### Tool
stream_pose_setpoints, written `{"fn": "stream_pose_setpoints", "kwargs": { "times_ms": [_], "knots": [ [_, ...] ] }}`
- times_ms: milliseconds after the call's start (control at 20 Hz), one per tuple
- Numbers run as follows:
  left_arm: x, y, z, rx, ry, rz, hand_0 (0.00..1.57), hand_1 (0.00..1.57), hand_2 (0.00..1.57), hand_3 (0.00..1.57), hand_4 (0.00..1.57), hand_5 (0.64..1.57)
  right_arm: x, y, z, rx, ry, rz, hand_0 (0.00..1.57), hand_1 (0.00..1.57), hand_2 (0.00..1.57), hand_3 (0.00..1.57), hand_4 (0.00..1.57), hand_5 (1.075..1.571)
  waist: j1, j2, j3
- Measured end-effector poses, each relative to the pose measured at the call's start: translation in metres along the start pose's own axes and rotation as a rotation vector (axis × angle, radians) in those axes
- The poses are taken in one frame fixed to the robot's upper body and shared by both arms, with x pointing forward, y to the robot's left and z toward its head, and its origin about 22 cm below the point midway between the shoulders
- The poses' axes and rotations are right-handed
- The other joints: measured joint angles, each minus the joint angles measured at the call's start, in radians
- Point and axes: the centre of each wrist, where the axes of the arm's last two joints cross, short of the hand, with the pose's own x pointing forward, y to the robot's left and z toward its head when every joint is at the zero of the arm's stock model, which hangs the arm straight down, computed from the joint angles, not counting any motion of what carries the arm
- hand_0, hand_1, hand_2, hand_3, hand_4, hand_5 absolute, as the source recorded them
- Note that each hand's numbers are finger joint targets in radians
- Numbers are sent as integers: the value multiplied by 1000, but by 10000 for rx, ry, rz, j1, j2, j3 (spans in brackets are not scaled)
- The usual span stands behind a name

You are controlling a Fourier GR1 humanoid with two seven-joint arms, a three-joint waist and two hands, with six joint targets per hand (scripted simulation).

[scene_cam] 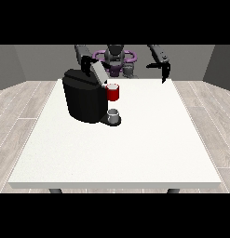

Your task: Insert the coffee pod into the coffee machine and close the lid

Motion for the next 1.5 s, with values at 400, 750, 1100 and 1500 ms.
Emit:
{"fn": "stream_pose_setpoints", "kwargs": {
  "times_ms": [400, 750, 1100, 1500],
  "knots": [
    [-3, 6, -4, 60, -150, 118, 0, 0, 0, 0, 377, 1571, 8, 3, -8, 53, -319, -9, 0, 0, 0, 0, 445, 1571, -4, 225, -30],
    [-8, 11, -1, 113, 101, 284, 0, 0, 0, 0, 394, 1571, 15, 22, -17, 308, -93, 117, 0, 0, 0, 0, 364, 1571, 169, 210, 68],
    [-5, 19, -12, -23, -89, 312, 0, 0, 0, 0, 359, 1571, 36, 54, -34, 942, -474, 686, 0, 0, 0, 0, 363, 1571, 416, 596, 76],
    [-12, 21, -14, -196, -85, 411, 0, 0, 0, 0, 341, 1571, 70, 85, -54, 1462, -1068, 1469, 0, 0, 0, 0, 367, 1571, 686, 632, 70]
  ]
}}
